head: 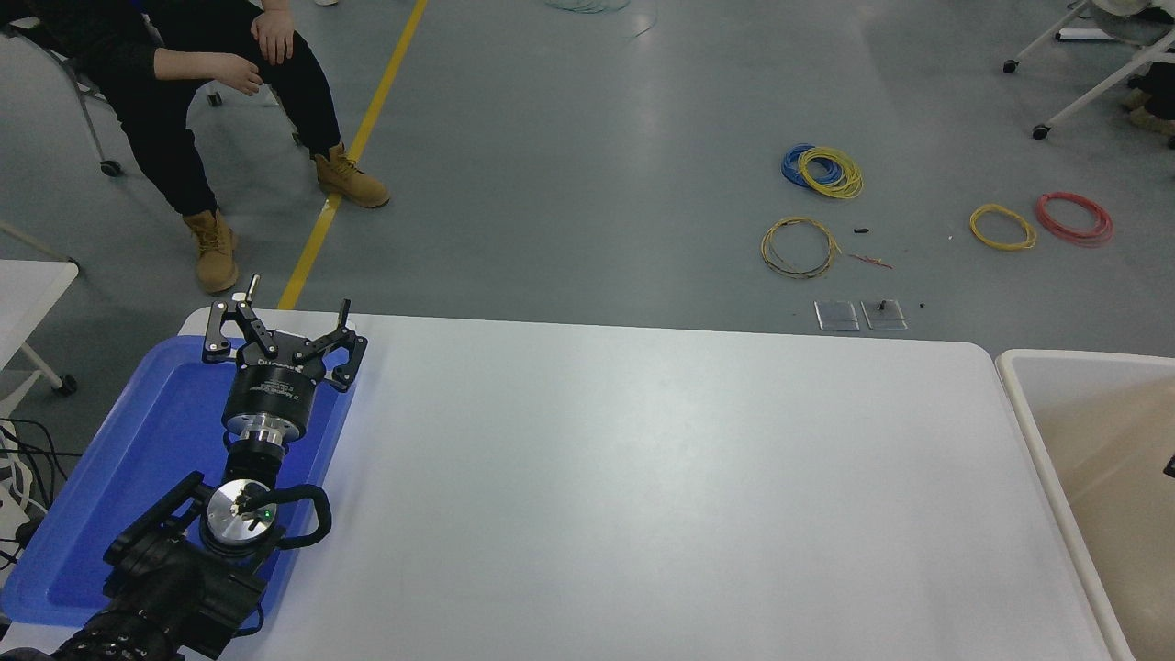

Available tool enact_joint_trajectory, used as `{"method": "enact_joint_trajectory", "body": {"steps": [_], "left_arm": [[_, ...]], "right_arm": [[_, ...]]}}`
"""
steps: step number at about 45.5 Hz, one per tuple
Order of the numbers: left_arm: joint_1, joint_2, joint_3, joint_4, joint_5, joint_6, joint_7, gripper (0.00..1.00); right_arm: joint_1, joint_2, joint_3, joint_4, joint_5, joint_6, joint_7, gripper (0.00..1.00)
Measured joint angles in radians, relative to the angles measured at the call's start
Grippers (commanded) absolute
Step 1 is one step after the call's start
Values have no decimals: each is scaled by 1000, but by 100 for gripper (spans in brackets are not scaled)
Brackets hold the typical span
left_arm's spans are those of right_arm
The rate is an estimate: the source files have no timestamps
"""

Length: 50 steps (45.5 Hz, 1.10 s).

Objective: Pick up paper ball place in dustbin

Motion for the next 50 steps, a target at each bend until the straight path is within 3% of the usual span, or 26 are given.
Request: {"method": "enact_joint_trajectory", "body": {"steps": [5,7,8,50], "left_arm": [[0,0,0,0,0,0,0,100],[0,0,0,0,0,0,0,100],[0,0,0,0,0,0,0,100],[0,0,0,0,0,-1,0,100]], "right_arm": [[-4,-2,5,0,2,-1,0,78],[-6,-2,7,0,2,-1,0,96],[-6,-2,7,1,3,-2,0,99],[70,-7,96,26,5,17,0,100]]}}
